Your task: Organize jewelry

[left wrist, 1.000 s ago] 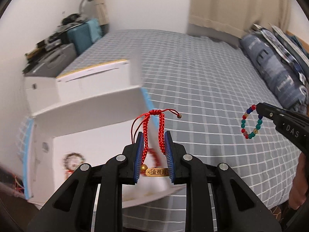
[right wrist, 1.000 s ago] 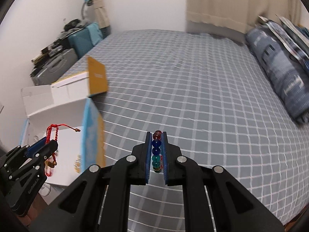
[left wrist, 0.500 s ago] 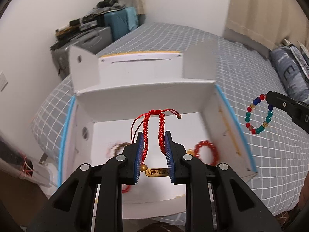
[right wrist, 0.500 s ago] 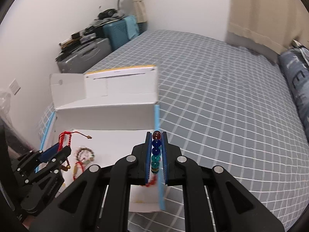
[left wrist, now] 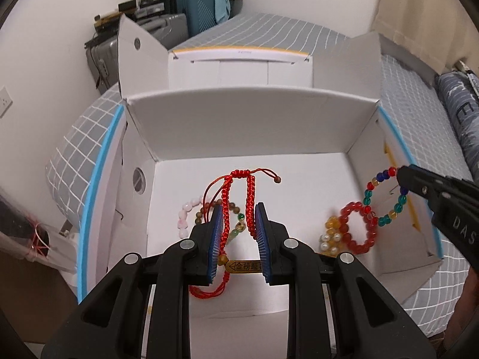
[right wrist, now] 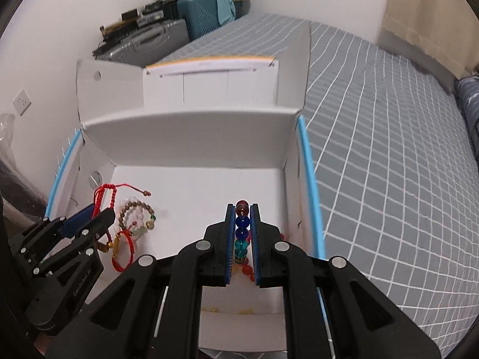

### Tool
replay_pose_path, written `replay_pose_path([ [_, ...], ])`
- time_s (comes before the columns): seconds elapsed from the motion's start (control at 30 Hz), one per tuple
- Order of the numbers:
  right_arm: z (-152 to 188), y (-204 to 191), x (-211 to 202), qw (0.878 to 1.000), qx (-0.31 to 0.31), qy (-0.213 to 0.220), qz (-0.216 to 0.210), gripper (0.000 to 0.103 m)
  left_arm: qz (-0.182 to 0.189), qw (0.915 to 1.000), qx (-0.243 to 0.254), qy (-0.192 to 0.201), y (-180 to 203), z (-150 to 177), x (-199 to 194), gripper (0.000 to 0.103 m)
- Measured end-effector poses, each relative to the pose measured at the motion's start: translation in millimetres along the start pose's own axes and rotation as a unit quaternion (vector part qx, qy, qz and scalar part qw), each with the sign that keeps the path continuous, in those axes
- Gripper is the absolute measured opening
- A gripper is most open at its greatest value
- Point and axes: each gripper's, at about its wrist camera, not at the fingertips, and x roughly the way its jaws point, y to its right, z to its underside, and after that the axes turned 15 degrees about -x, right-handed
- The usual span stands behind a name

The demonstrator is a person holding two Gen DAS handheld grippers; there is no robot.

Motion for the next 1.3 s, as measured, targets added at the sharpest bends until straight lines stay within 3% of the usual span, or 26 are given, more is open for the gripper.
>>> replay_pose_path([
  [0.27,7,-8,21,1.0,-0.002,-0.021,-0.012,0.011,-0.012,0.9998,-0.011,-0.013,-8,0,15,0.026],
  [0.37,8,-11,24,1.0,-0.003,-0.023,-0.01,0.012,-0.015,0.9997,-0.017,-0.012,-11,1,14,0.031],
  [0.43,9,-12,23,1.0,-0.002,-0.025,-0.012,0.013,-0.014,0.9997,-0.02,-0.009,-12,3,11,0.041],
  [0.5,10,-13,17,1.0,-0.002,-0.012,-0.013,0.036,-0.015,0.9996,-0.022,-0.003,-15,5,6,0.05],
  [0.57,12,-15,7,1.0,-0.003,0.003,-0.006,0.048,-0.02,0.9996,-0.019,0.004,-16,6,1,0.061],
  [0.67,17,-16,-7,1.0,-0.005,0.016,-0.002,0.063,-0.02,0.9995,-0.02,0.01,-18,7,-7,0.067],
  [0.73,21,-16,-19,1.0,-0.007,0.027,-0.002,0.067,-0.013,0.9995,-0.024,0.019,-20,11,-19,0.075],
  [0.8,27,-16,-34,0.999,-0.01,0.046,0.006,0.081,-0.008,0.999,-0.02,0.038,-20,16,-36,0.081],
  [0.87,34,-18,-48,0.998,-0.013,0.065,0.02,0.088,-0.008,0.9985,-0.017,0.052,-22,21,-49,0.087],
  [1.0,49,-21,-68,0.995,-0.01,0.094,0.026,0.095,-0.003,0.9967,-0.017,0.079,-27,35,-73,0.097],
  [1.17,68,-28,-85,0.992,-0.012,0.123,0.038,0.095,-0.002,0.9945,-0.025,0.102,-38,56,-90,0.097],
  [1.3,81,-34,-88,0.99,-0.015,0.131,0.044,0.095,0.016,0.9945,-0.038,0.097,-50,70,-93,0.097],
])
